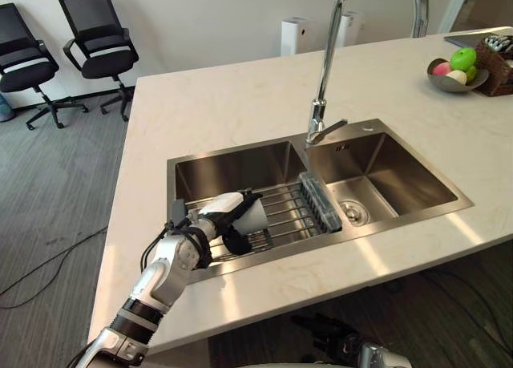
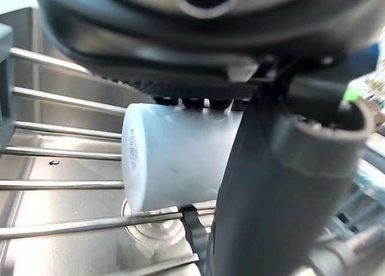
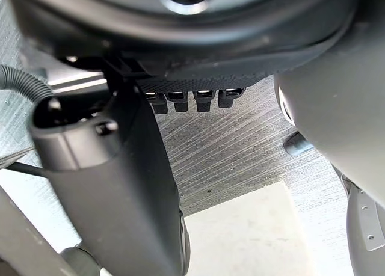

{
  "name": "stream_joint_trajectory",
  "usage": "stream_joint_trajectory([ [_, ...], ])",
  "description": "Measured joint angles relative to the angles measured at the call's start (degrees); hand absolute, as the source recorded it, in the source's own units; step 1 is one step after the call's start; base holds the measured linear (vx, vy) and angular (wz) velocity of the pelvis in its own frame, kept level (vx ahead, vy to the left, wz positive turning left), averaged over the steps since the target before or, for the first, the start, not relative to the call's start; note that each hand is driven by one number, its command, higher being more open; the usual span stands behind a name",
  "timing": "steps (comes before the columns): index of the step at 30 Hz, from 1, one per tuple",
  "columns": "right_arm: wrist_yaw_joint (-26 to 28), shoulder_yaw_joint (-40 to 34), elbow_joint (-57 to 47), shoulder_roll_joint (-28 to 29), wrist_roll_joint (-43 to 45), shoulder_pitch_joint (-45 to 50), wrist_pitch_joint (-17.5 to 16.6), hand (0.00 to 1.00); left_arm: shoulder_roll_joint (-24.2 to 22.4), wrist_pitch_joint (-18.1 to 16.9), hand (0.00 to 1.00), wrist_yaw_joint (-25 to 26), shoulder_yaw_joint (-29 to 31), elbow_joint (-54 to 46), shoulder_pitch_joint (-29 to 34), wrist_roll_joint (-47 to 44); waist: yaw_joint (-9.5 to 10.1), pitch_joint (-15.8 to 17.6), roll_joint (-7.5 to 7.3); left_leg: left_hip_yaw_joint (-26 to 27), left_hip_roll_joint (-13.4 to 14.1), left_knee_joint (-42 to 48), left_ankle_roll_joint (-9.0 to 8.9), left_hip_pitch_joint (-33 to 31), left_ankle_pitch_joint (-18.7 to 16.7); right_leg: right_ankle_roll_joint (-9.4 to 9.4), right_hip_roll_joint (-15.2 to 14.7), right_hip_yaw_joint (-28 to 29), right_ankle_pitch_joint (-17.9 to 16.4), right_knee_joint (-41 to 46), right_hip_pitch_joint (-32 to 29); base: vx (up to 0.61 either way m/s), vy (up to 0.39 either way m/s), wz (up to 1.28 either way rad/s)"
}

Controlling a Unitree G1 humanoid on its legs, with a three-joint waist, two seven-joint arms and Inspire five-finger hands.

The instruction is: Walk over to the sink, pick up the cup, carry it to the dishwasher, place the cup inside the dishwasher, then close the dishwasher door

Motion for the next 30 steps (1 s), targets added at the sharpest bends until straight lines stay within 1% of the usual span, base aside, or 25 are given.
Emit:
stream_joint_trajectory([
  [1,0.02,0.00,-0.01,0.00,-0.01,-0.04,0.00,1.00,0.17,0.66,1.00,-1.21,-0.06,0.36,-0.71,0.00,-0.21,-0.03,0.02,0.09,0.00,-0.03,-0.01,0.01,-0.01,0.01,0.01,0.08,0.01,0.00,-0.04,-0.01,0.000,-0.04],
  [2,0.02,0.01,0.02,-0.02,-0.03,-0.06,0.03,1.00,0.17,0.99,0.00,-1.80,-0.10,0.49,-1.02,-0.03,-0.26,-0.07,0.01,0.14,0.00,-0.04,0.00,0.06,-0.01,0.01,0.01,0.13,0.01,0.00,-0.04,0.00,0.000,0.00],
  [6,0.02,0.01,0.04,-0.09,-0.08,-0.15,0.38,1.00,0.17,1.57,0.00,-1.98,-0.06,0.94,-2.09,0.01,-0.37,-0.19,-0.03,0.30,-0.02,-0.05,-0.01,0.13,-0.01,0.05,0.02,0.30,0.06,0.00,-0.06,0.00,0.000,0.00],
  [8,0.14,0.00,0.06,-0.07,-0.71,-0.43,0.85,1.00,0.23,2.28,0.00,-3.35,-0.04,2.50,-3.79,0.04,-0.94,-0.41,0.08,0.45,-0.03,-0.05,-0.01,0.17,-0.01,0.10,0.02,0.50,0.08,0.00,-0.09,-0.01,0.001,-0.04],
  [10,0.29,-0.01,0.07,-0.07,-1.00,-0.44,0.88,1.00,0.20,2.87,0.00,-3.85,-0.08,2.59,-3.86,0.06,-1.04,-0.50,0.12,0.61,-0.02,-0.05,-0.02,0.30,-0.03,0.12,0.05,0.69,0.10,0.00,-0.07,-0.01,-0.001,-0.05],
  [14,0.84,-0.07,0.27,-0.10,-1.06,-0.44,1.20,1.00,-0.41,2.95,0.00,-3.98,-0.15,3.79,-3.71,-0.02,-1.04,-0.88,0.14,0.64,-0.03,0.03,-0.18,0.36,-0.12,0.23,0.05,0.89,0.17,0.00,-0.06,-0.01,-0.001,-0.02],
  [18,1.07,-0.08,0.30,-0.11,-1.10,-0.46,1.24,1.00,-0.79,1.25,0.00,-0.13,-0.13,5.81,-3.01,-0.11,-1.09,-0.92,0.10,0.74,-0.03,0.13,-0.19,0.33,-0.12,0.52,0.05,1.06,0.07,0.00,-0.11,-0.02,-0.004,-0.02],
  [25,1.19,-0.10,0.27,-0.11,-1.04,-0.48,1.24,1.00,-0.87,-4.28,0.00,9.20,0.28,6.88,0.59,-1.16,-1.09,-0.93,0.11,0.55,-0.03,0.12,-0.19,0.01,-0.05,0.52,0.04,0.88,0.07,0.00,-0.38,0.00,0.000,0.00],
  [28,1.18,-0.16,0.32,-0.10,-0.96,-0.61,1.13,1.00,-0.85,-7.29,0.00,13.44,1.53,6.39,3.12,-4.95,-1.05,-1.07,0.34,0.28,-0.09,-0.11,-0.01,-0.21,0.06,0.32,0.00,0.55,0.21,0.00,-0.56,0.01,0.003,0.04],
  [30,1.19,-0.60,0.95,0.11,-0.88,-0.75,0.76,1.00,-0.88,-7.98,0.00,15.51,2.82,4.55,5.14,-8.52,-0.99,-0.95,0.14,0.08,-0.14,-0.42,0.08,-0.33,0.12,0.31,0.00,0.34,0.23,0.01,-0.59,0.00,0.000,0.06],
])
